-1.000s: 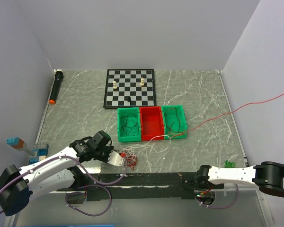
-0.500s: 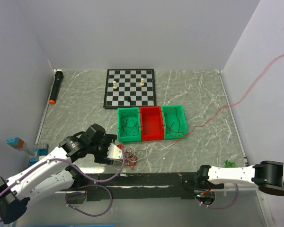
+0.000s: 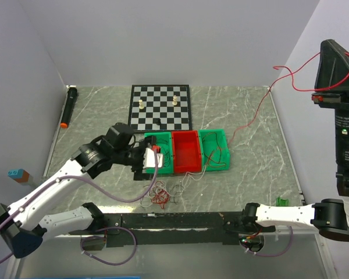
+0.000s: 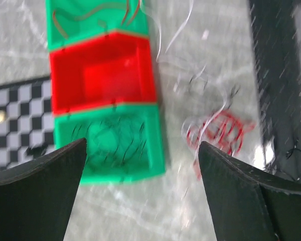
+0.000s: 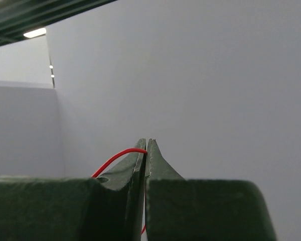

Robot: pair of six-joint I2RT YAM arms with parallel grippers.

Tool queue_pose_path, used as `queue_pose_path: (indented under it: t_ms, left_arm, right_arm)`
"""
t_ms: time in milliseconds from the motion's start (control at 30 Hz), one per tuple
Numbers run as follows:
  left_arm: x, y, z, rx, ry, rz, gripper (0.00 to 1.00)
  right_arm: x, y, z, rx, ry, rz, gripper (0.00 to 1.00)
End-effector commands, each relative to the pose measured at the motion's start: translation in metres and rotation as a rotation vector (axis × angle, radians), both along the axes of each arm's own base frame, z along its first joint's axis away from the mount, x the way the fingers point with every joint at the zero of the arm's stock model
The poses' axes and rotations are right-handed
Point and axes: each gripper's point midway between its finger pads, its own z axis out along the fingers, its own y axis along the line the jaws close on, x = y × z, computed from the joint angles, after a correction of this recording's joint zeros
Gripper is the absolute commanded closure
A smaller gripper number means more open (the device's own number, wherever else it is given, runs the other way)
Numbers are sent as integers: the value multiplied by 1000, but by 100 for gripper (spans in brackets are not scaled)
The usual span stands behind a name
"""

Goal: Untangle the cables

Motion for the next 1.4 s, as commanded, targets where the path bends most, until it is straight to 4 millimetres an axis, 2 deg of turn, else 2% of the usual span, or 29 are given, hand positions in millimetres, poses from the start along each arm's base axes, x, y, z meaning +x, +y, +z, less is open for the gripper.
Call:
queue_pose_path:
  t_ms: [0, 67, 133, 300, 333, 467, 600, 800, 867, 933, 1067, 1100, 1267, 1367]
  left_arm:
    - [-9, -42, 23, -181, 161, -67, 3]
    - [-12, -63, 25, -223, 226, -73, 3]
    - [-17, -86, 16, -225, 246, -91, 3]
    - [-12, -127, 17, -314, 240, -50, 3]
    - [-18, -132, 16, -313, 270, -74, 3]
    - [-47, -140, 10, -296, 340, -166, 3]
    - [-67, -148, -2, -279, 396, -220, 3]
    - [-98, -146, -23, -206, 430, -340, 3]
    - [-94, -147, -31, -194, 410, -317, 4]
    - [-82, -151, -39, -206, 381, -246, 3]
    - [-35, -167, -32, -325, 244, 0, 3]
    - [-30, -169, -30, -340, 235, 27, 3]
    - [-29, -176, -28, -367, 221, 41, 1]
    - [-38, -179, -27, -375, 235, -1, 18]
  right_arm:
    - [-16, -10, 12, 71, -21, 111, 100]
    - [-18, -9, 14, 76, -25, 128, 100]
    - [-18, -5, 16, 72, -25, 135, 100]
    - [-19, -2, 18, 74, -34, 153, 100]
    - [-19, -1, 18, 72, -35, 155, 100]
    - [-19, 1, 17, 68, -35, 155, 100]
    - [-21, 1, 16, 71, -42, 167, 100]
    - [-24, 0, 17, 69, -49, 181, 100]
    - [-25, -1, 18, 68, -53, 185, 100]
    - [-26, 1, 18, 68, -55, 193, 100]
    - [-28, 3, 18, 67, -56, 213, 100]
    - [-28, 4, 18, 65, -56, 219, 100]
    - [-29, 6, 17, 63, -55, 235, 100]
    - [-30, 5, 17, 62, -56, 234, 100]
